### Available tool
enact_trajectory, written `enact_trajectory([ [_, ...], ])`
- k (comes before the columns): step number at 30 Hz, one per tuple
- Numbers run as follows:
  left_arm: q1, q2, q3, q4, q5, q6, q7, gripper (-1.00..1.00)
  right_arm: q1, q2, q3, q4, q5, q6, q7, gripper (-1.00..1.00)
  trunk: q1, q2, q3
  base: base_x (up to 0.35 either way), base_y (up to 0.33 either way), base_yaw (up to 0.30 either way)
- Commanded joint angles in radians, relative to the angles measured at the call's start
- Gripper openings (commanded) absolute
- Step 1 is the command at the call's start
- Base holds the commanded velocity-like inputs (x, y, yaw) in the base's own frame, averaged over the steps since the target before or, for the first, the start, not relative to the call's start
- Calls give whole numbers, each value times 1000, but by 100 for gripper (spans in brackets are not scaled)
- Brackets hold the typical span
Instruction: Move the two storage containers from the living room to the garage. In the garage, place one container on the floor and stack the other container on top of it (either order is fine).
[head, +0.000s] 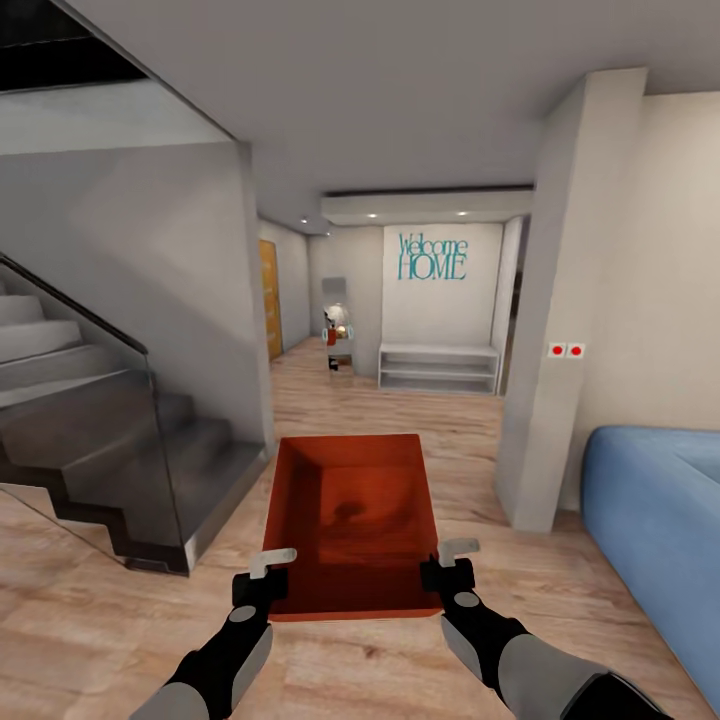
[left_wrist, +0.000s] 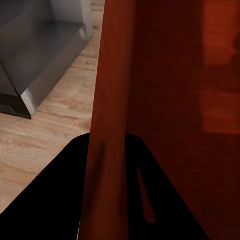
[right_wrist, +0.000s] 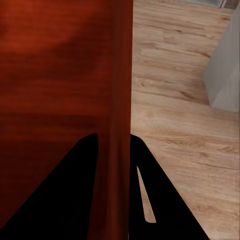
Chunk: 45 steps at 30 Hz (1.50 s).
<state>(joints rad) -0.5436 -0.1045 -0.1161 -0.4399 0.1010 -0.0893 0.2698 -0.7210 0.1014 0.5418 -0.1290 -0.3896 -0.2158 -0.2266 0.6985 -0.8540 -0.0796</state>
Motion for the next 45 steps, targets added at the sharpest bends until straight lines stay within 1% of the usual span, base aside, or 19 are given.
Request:
enact_trajectory([
  [1, -1, 17, 61, 3, 17, -4, 23, -100, -2, 0, -38, -3, 6, -21, -3, -100, 1, -1, -2, 322, 0, 0],
  [11, -1, 17, 62, 16, 17, -4, 23, -100, -2, 0, -37, -3, 5, -20, -3, -100, 1, -1, -2, 322, 0, 0],
  [41, -1, 17, 62, 18, 17, -3, 23, -100, -2, 2, -39, -1, 4, -21, -3, -100, 1, -1, -2, 322, 0, 0],
  [45, -1, 17, 62, 18, 18, -3, 23, -100, -2, 0, -39, -1, 5, -23, 5, -100, 1, -1, -2, 322, 0, 0],
])
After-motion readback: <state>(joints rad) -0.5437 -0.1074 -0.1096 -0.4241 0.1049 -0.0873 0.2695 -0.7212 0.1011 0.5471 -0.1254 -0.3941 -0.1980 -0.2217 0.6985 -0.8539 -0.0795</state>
